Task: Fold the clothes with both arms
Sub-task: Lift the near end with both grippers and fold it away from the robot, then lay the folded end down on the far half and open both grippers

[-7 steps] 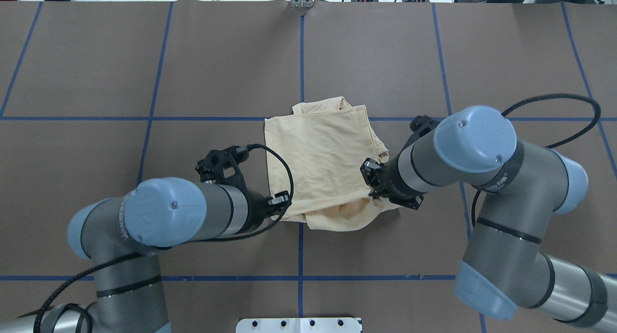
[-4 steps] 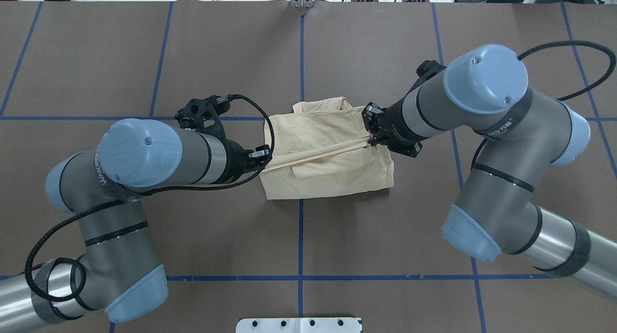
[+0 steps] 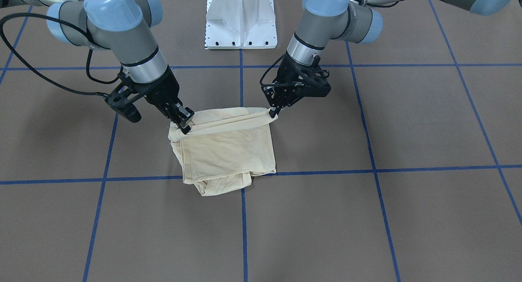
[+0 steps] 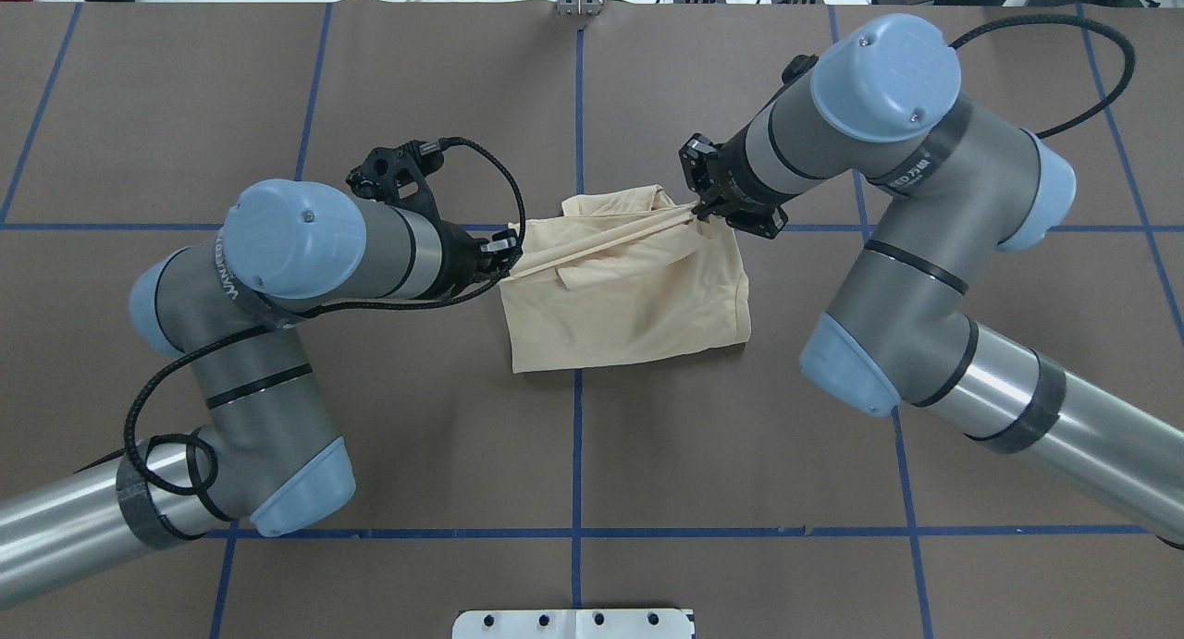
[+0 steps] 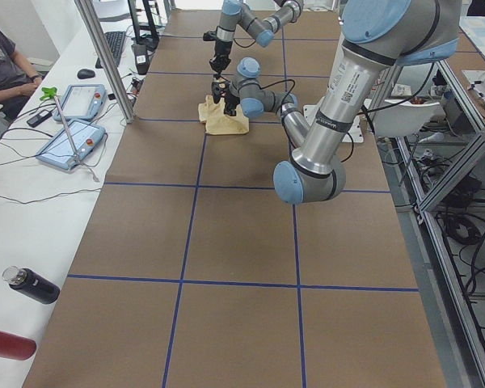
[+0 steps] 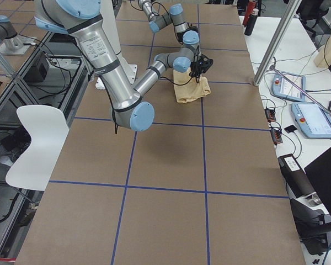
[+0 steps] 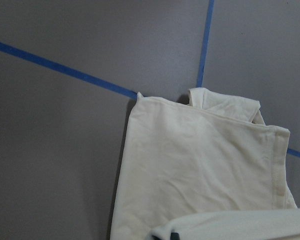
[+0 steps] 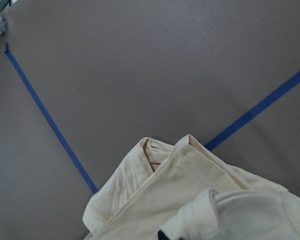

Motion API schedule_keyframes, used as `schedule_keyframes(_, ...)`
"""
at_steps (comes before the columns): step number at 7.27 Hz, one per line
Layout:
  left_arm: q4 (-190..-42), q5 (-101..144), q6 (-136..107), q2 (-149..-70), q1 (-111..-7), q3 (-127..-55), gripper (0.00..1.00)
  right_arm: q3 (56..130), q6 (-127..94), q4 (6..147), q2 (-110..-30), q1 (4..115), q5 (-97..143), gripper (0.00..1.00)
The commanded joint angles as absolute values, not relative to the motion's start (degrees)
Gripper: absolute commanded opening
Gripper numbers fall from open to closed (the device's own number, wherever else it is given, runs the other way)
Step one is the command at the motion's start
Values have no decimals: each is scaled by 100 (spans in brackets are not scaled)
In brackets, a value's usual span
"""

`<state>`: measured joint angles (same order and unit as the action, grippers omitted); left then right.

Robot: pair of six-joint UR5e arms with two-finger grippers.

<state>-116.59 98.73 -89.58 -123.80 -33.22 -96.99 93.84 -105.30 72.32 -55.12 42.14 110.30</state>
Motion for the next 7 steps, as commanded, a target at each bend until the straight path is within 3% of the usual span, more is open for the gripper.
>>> schedule_keyframes(1, -11742, 9861, -8956, -12498, -3523, -9493, 0, 8677, -10529, 6900, -5187, 4271, 11030, 0)
schedule_keyframes(3, -11786, 9844, -8982, -12979, -3586, -8592, 0, 8526, -10521, 6899, -5072, 4307, 11021, 0)
schedule_keyframes(5, -12075, 9844, -9035, -13025, -3577, -8254, 0, 8385, -10529, 6908, -4975, 4289, 11021, 0)
schedule_keyframes(7, -12068, 9844, -9044, -13060, -3577, -8297, 0, 7799, -10529, 6908, -4616, 4228, 11021, 0)
